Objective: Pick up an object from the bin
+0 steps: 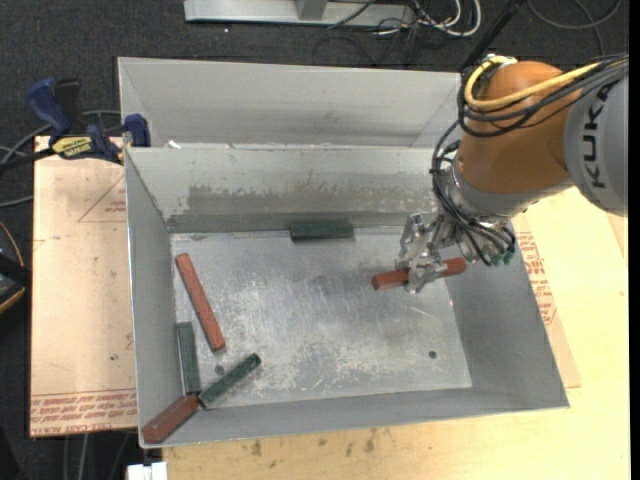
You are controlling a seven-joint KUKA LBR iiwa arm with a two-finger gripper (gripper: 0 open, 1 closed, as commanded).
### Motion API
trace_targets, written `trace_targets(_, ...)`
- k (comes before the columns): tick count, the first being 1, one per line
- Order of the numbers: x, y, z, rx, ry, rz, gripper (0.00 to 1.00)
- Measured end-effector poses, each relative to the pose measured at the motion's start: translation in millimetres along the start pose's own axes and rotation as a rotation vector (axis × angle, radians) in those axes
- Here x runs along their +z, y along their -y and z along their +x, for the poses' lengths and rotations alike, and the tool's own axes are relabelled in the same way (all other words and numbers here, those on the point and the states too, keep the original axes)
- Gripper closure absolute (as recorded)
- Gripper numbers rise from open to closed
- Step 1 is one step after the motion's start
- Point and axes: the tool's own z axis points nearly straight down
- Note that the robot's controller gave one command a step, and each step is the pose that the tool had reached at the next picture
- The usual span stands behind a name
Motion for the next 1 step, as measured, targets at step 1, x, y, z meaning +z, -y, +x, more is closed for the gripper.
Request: trace_targets(1,0.0,0.0,0.0,0.000,0.000,0.000,1.00)
